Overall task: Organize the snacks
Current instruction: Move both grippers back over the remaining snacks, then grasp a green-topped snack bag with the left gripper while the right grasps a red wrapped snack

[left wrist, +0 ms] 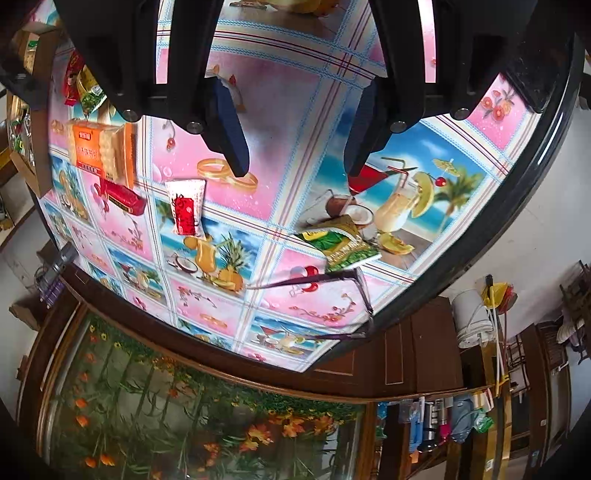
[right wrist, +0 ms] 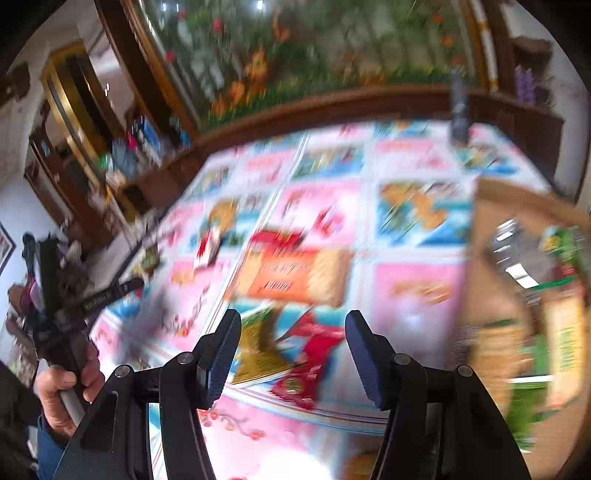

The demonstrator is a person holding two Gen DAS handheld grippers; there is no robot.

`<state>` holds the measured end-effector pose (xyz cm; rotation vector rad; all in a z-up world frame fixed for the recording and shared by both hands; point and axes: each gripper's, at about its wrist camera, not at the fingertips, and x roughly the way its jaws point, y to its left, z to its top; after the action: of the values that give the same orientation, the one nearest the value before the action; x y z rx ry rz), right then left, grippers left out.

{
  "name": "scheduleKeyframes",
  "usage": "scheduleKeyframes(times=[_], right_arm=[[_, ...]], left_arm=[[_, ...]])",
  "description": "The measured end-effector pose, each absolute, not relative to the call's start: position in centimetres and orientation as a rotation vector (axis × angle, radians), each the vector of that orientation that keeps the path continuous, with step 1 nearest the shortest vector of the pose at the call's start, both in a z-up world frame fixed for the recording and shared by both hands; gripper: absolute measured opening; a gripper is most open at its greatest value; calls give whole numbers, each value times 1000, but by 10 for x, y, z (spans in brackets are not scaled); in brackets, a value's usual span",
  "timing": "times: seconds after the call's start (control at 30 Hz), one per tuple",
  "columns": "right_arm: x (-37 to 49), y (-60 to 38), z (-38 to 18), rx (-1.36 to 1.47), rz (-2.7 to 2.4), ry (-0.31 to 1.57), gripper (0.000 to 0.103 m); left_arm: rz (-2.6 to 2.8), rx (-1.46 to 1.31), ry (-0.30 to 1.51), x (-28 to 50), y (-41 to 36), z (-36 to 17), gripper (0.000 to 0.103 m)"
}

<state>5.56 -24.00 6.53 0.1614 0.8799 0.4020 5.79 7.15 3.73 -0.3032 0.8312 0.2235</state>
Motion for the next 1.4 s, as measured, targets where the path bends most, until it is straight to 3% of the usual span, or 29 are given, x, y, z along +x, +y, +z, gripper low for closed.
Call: scheduleKeyframes(times=[0.4, 0.43, 0.57, 0.67, 0.7, 0.73, 0.87, 0.97, 1.17, 1.4], right_arm=[[75, -242, 33, 222, 284, 950, 63], [76, -241, 30, 206, 270, 963, 59], [67, -223, 25, 76, 237, 970, 59], [56, -202, 22, -101, 183, 937, 44], [54, -197, 22, -124, 194, 925, 28], [51, -193, 23, -129, 211, 927, 21], [48, -177, 23, -104, 311, 921, 21], [53, -181, 23, 98, 490, 947, 20], [57, -208, 23, 142, 415, 917, 20], [56, -203, 25, 101, 388, 897, 20]], left_arm=[[179, -305, 831, 57, 64, 40, 52], [174, -307, 829, 57, 63, 40, 52], [171, -312, 822, 55, 64, 42, 52], [159, -323, 829, 55, 64, 41, 52], [151, -324, 831, 55, 63, 41, 52], [141, -323, 831, 55, 61, 42, 52], [81, -329, 841, 54, 56, 43, 52], [13, -364, 862, 54, 53, 41, 52], [-159, -453, 946, 57, 37, 31, 52], [-171, -317, 1000, 50, -7, 26, 52]])
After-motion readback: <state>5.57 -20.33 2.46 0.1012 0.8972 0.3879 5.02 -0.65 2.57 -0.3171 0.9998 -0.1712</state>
